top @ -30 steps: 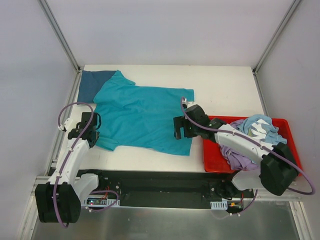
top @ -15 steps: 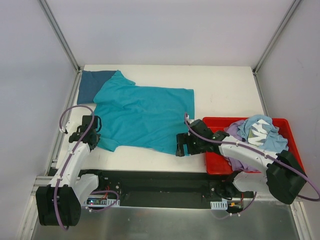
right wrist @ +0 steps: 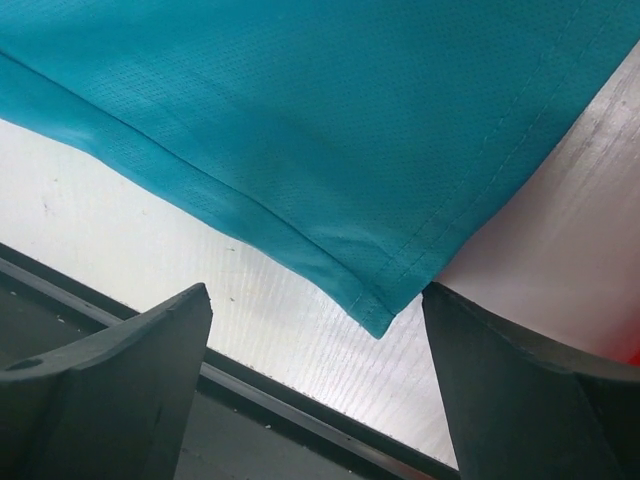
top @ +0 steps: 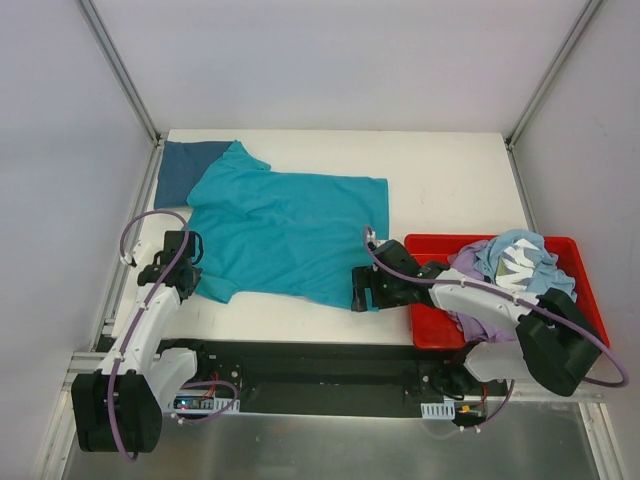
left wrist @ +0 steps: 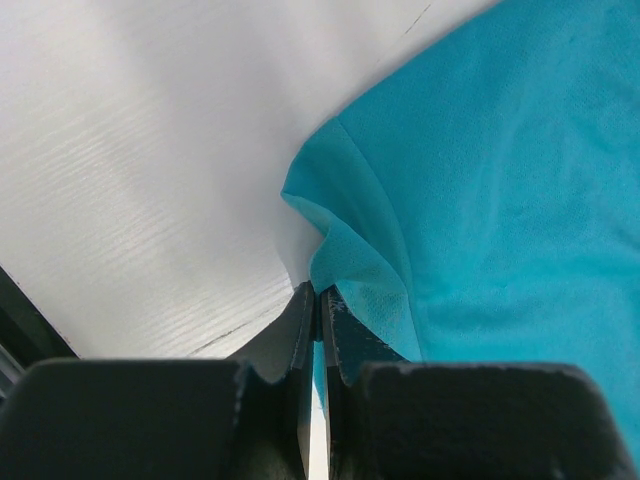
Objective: Fold and stack the t-shirts
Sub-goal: Grap the side of the flattened tshirt closest away from the robot with both arms
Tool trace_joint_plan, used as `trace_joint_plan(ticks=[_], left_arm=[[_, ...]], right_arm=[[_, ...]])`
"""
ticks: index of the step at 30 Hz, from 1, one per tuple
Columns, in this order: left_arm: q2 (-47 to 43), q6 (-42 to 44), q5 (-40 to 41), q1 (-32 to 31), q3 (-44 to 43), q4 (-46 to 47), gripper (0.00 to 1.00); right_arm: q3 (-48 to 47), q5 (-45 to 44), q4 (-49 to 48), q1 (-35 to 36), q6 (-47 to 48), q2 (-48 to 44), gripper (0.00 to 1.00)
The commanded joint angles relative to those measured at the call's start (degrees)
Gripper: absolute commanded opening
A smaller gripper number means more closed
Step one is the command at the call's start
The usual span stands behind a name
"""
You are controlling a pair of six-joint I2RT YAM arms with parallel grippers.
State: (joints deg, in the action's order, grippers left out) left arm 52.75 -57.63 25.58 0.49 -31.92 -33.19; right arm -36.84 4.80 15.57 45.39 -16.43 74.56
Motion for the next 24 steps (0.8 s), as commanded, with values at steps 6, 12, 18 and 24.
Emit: trace_joint_plan(ticks=[6, 12, 18, 24], left_arm=[[-1.16, 0.32, 0.52, 0.48, 0.37, 0.58, 0.0], [-0.99, 0.32, 0.78, 0.48, 0.46, 0.58, 0.0], [-2.56, -0.03, 2.01, 0.48, 0.89, 0.58, 0.0], [-6.34, -3.62, 7.63, 0.74, 1.25, -2.75, 0.0]], right_arm=[[0.89, -2.34, 0.24, 1.02, -0.54, -0.04, 0.74], [0.54, -2.69, 0.24, 1.72, -0.45, 1.46, 0.55], [-2.7, -8.83, 8.4, 2.16, -1.42, 1.81, 0.19], [-4.65, -9.46, 16.32, 2.16, -1.68, 1.46, 0.01]])
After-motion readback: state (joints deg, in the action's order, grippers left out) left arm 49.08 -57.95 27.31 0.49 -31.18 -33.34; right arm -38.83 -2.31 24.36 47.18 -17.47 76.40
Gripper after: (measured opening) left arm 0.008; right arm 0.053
